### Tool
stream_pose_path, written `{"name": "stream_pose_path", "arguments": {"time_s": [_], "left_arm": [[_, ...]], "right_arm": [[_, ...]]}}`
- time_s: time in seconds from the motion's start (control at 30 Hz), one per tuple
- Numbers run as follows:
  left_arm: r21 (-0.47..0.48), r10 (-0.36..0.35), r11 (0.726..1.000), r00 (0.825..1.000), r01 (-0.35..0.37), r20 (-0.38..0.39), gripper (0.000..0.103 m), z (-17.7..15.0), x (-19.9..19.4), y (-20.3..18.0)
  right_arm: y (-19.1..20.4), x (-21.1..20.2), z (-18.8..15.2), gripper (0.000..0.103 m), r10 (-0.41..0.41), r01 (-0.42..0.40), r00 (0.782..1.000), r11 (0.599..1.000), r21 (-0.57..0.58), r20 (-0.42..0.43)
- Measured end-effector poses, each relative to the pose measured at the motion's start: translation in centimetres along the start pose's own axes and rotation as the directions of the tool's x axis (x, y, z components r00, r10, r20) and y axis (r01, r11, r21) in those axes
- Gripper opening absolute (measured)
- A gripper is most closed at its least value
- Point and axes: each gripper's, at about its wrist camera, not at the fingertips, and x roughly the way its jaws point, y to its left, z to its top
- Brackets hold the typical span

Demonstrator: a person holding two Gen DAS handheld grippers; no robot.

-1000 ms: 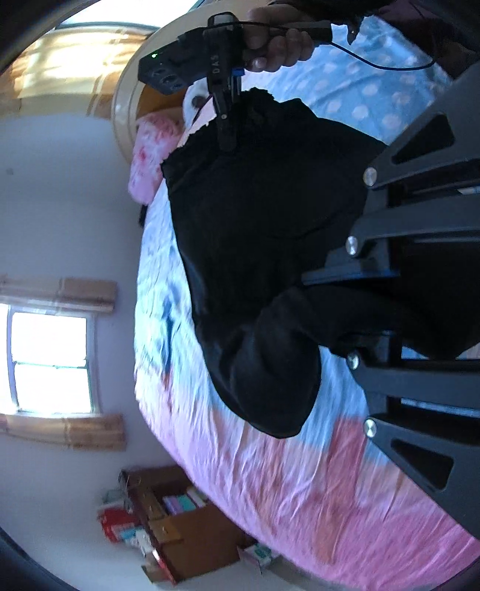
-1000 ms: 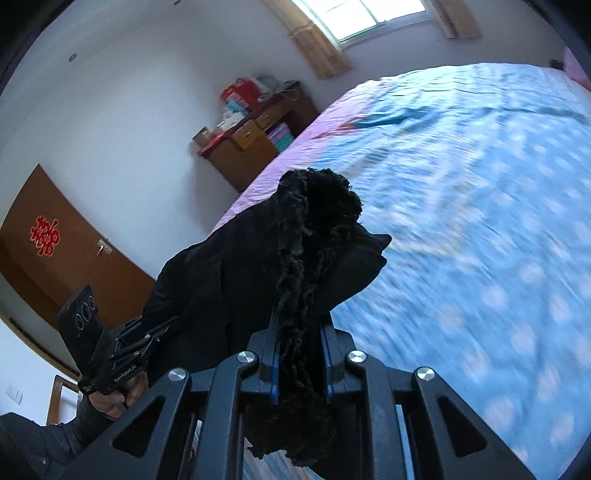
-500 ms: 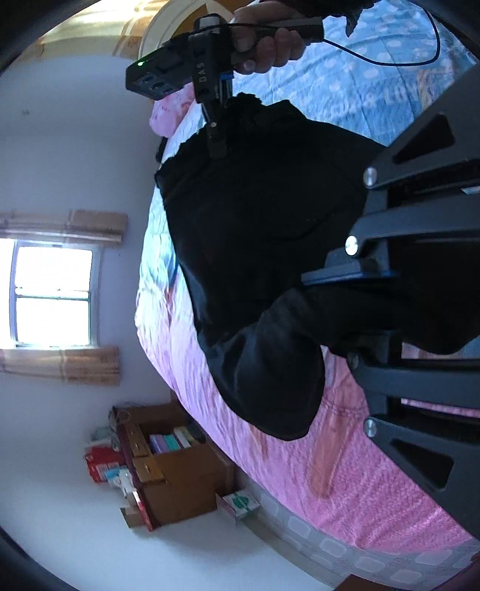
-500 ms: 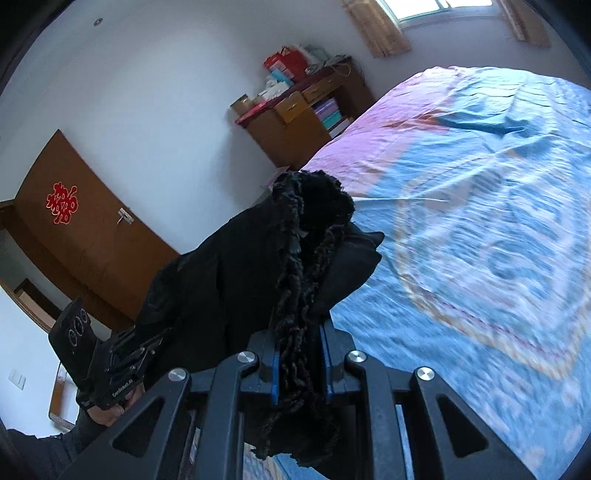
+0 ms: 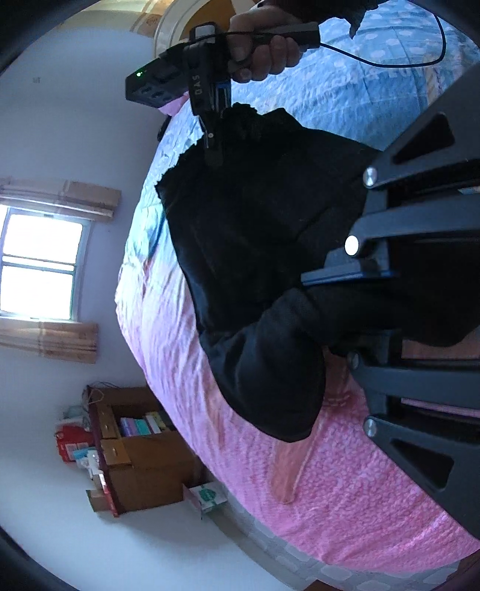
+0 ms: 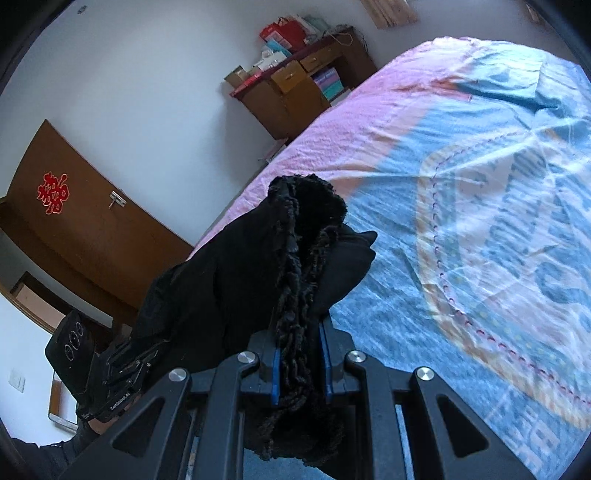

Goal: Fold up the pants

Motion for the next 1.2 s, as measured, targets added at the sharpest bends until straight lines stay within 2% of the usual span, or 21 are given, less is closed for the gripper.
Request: {"name": "stream_pose_path", "arguments": {"time_s": [0.27, 0.47, 0.57, 0.6, 0.63, 0.7, 0.77, 0.8, 0.93, 1.1, 1.2], "left_arm": [[0.003, 0.014, 1.000, 1.000, -0.014, 0.007, 0.018, -1.5, 1.0, -0.1], [-0.018, 0.026, 0.999, 1.000, -0.027, -0.009, 0.025, -3.1, 2.7, 1.2], [-0.025, 0.037, 0.999, 0.999, -0.037, -0.010, 0.034, -3.7, 3.4, 1.5], [-0.028, 0.045, 0.999, 0.999, -0.046, -0.009, 0.043, -3.8, 3.7, 1.6], [-0.039, 0.052, 0.998, 0.999, -0.052, -0.007, 0.054, -3.9, 3.9, 1.9], [-0.079, 0.041, 0.996, 0.999, -0.041, -0.002, 0.056, -4.2, 3.9, 2.6], [-0.091, 0.039, 0.995, 0.999, -0.039, -0.007, 0.058, -4.3, 3.6, 2.7], [-0.085, 0.049, 0.995, 0.999, -0.050, -0.011, 0.058, -4.4, 3.2, 2.5], [-0.047, 0.100, 0.994, 0.995, -0.100, -0.002, 0.059, -4.5, 0.9, 1.2], [-0.047, 0.083, 0.996, 0.995, -0.080, 0.053, 0.070, -4.9, -3.0, -0.8], [-0.044, 0.067, 0.997, 0.995, -0.063, 0.080, 0.072, -5.1, -5.0, -2.2]], "right_arm": [[-1.6, 2.6, 0.7, 0.017, -0.008, 0.009, 0.999, 1.000, 0.014, -0.034], [-2.6, 4.4, 0.7, 0.017, -0.041, 0.042, 0.997, 0.999, 0.022, -0.068], [-3.5, 5.6, 0.3, 0.018, -0.062, 0.067, 0.993, 0.997, 0.048, -0.097], [-3.8, 6.0, 0.2, 0.022, -0.077, 0.083, 0.991, 0.995, 0.048, -0.106], [-4.0, 6.4, 0.0, 0.031, -0.115, 0.121, 0.987, 0.992, 0.042, -0.112], [-4.5, 6.8, -0.2, 0.037, -0.116, 0.123, 0.986, 0.990, 0.063, -0.116], [-4.0, 6.2, -0.4, 0.041, -0.137, 0.144, 0.985, 0.987, 0.066, -0.107], [-3.8, 5.9, -0.6, 0.047, -0.160, 0.165, 0.982, 0.985, 0.054, -0.099], [-0.6, 2.7, -2.1, 0.049, -0.279, 0.276, 0.960, 0.959, -0.070, -0.033], [2.3, -2.8, -5.5, 0.050, -0.249, 0.251, 0.968, 0.966, -0.061, 0.033], [3.8, -5.4, -7.8, 0.057, -0.262, 0.266, 0.963, 0.962, -0.066, 0.070]]}}
